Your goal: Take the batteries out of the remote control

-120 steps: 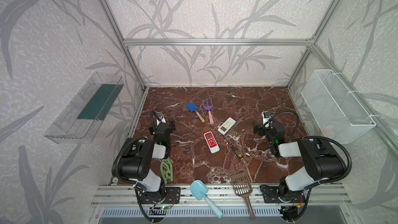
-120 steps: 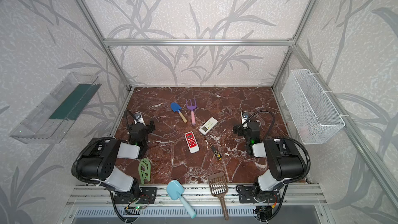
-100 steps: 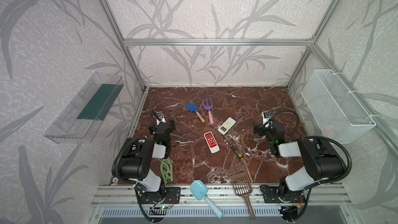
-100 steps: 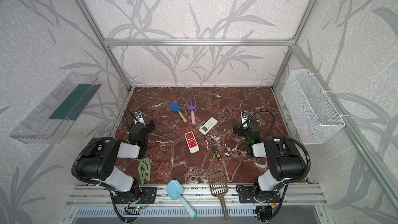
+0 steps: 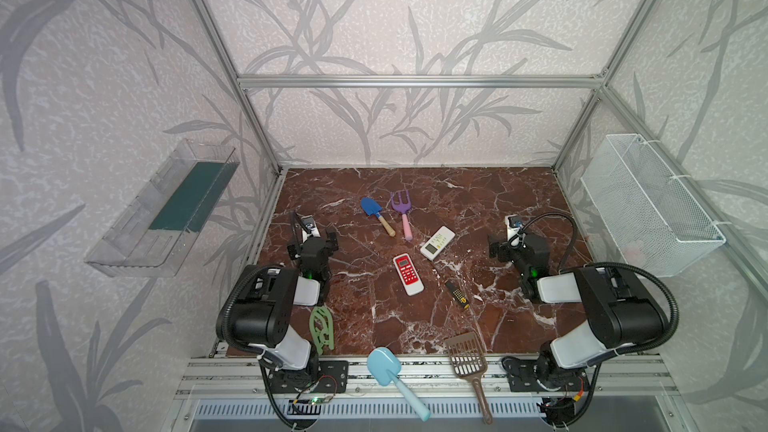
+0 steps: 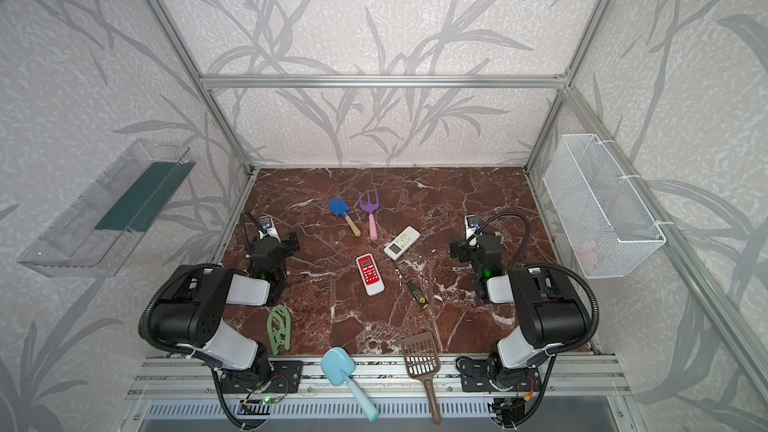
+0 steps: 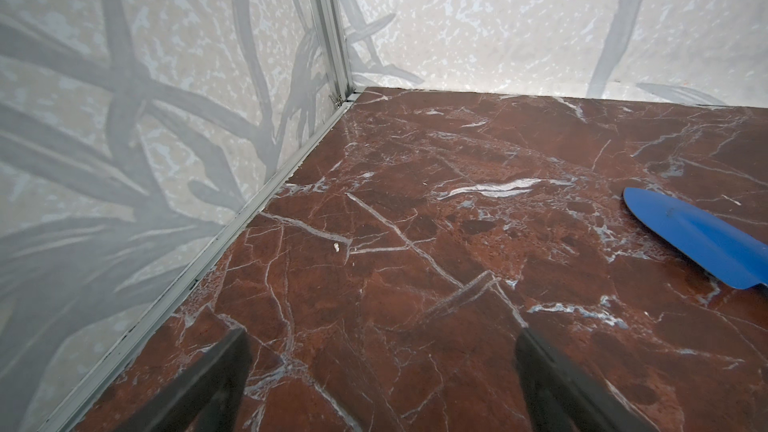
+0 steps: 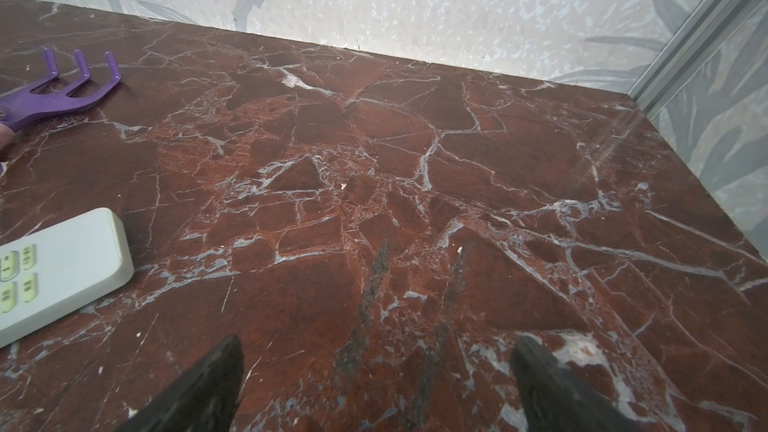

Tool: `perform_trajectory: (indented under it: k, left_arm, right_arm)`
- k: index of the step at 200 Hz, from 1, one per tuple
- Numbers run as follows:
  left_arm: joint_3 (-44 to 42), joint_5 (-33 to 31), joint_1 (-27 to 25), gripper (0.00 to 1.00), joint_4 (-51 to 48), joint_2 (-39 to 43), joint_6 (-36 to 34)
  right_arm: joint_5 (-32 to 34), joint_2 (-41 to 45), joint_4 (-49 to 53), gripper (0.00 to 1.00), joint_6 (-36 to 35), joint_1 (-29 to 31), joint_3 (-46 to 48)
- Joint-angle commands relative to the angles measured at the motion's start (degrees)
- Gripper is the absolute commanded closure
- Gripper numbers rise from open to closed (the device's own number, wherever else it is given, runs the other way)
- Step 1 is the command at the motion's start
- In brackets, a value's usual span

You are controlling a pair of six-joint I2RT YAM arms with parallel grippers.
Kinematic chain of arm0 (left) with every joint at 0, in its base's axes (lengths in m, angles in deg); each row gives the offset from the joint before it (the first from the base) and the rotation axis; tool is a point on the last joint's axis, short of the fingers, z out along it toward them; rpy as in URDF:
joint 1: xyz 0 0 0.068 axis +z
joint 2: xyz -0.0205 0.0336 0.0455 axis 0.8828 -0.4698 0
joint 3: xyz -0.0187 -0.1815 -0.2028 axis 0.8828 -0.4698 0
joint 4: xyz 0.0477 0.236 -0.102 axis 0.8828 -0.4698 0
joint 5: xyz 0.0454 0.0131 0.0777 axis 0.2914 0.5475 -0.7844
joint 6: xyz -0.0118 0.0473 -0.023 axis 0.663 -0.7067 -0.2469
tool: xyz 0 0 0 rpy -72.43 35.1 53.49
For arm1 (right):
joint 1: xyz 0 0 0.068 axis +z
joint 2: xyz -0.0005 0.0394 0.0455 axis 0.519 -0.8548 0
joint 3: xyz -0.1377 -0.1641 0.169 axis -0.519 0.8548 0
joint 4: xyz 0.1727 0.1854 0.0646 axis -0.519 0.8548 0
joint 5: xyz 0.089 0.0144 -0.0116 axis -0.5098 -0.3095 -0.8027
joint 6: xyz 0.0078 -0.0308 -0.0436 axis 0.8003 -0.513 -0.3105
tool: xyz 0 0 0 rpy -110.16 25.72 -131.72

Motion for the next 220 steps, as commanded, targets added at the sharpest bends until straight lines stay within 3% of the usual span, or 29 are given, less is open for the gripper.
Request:
perform_trajectory:
  k: [1,78,107,150,173,200,220]
  left_arm:
    - [1.01,-1.20,-0.07,0.01,1.03,-0.40,-0.03]
    - [0.90,-1.30,-0.12,0.01,1.34,-0.36,-0.11]
    - [-3.21,-3.47,-2.14,0.01,10.68,-0.77,-2.10]
    - [-3.21,-3.62,-2.32,0.00,10.83,-0.79,-2.38]
    - [-5.37,1.12,-2.34,0.00,13.09,1.37,-4.22]
    - [-4.59,2.44,-3.51,0.01,1.73,11.83,-5.65]
    - [0.72,0.07,-4.47,0.01,-18.78,22.17,-1.68]
  right_arm:
    - [-0.19,-0.52,-2.47,0.01,-0.72,0.16,-1.21]
    - [-0.63,-0.26,-3.06,0.01,-0.83,0.20,-0.90]
    - [-1.95,3.26,-4.04,0.01,-1.59,0.37,1.19]
    - [-4.78,15.67,19.59,0.01,-0.45,0.71,-4.51]
    - [-5.67,20.89,27.34,0.01,1.04,1.46,-6.37]
    - [-6.85,25.99,34.47,0.01,3.36,2.46,-8.38]
    - [-5.70,27.90,42.40,0.01,6.85,3.42,-11.39]
